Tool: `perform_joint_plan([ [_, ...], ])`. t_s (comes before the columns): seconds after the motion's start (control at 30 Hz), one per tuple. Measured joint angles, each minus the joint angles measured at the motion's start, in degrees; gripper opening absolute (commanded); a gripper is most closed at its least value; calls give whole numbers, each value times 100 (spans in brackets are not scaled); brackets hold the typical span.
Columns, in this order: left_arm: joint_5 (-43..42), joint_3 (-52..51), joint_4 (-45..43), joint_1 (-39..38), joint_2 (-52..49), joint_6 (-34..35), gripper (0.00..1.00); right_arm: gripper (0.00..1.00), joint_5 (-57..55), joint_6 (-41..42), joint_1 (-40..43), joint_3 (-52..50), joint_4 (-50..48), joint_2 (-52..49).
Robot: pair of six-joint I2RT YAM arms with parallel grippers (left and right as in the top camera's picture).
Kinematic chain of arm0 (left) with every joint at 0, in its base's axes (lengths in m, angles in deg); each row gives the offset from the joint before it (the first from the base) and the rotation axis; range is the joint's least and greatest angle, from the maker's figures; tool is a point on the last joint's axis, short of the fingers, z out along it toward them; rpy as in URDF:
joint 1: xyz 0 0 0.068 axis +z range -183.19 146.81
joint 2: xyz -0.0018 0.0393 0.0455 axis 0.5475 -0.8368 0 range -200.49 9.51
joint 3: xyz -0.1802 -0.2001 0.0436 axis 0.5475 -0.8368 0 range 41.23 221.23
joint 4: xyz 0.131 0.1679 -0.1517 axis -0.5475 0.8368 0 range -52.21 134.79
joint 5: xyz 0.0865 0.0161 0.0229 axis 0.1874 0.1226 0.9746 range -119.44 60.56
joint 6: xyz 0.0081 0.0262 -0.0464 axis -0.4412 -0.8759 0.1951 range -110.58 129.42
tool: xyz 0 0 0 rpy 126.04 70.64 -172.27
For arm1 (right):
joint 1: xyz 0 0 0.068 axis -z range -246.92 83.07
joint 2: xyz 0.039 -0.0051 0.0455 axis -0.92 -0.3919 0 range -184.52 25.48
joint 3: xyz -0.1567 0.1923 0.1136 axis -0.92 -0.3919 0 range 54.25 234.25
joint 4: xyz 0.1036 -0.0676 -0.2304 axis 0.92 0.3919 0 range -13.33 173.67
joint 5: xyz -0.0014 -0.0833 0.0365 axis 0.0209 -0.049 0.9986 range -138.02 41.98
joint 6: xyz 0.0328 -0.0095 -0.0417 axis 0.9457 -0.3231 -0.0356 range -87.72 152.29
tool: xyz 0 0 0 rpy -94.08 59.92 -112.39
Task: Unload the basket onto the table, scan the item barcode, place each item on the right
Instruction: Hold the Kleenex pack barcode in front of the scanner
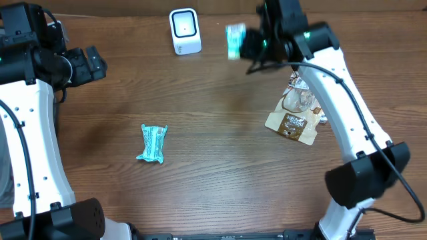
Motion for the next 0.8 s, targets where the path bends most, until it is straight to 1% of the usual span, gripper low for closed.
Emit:
perform_joint_plan([
  [0.07,-2,0,2,0,0,0,100,4,-667,-151,-214,717,109,-328],
  [0.17,-2,0,0,0,0,0,99,4,-1788,-501,-601,1561,-74,-938],
  [0.23,-2,0,0,0,0,0,100,4,-2485,-791,-850,1746,-398,-1292],
  [0.33,-2,2,0,0,0,0,100,4,-3462,-1403,-1180,1764,-1196,-1821],
  [0.43,-2,4,-2,0,0,0,100,4,-4210,-2347,-1449,1759,-2146,-2402],
  [0.57,0,4,-4,0,0,0,100,4,-4669,-3703,-1646,1755,-3418,-2988],
  [0.67,-4,4,2,0,0,0,100,4,-4793,-4699,-1672,1755,-4234,-3303],
  [0.8,-2,4,0,0,0,0,99,4,-4701,-5707,-1631,1755,-4518,-3626],
])
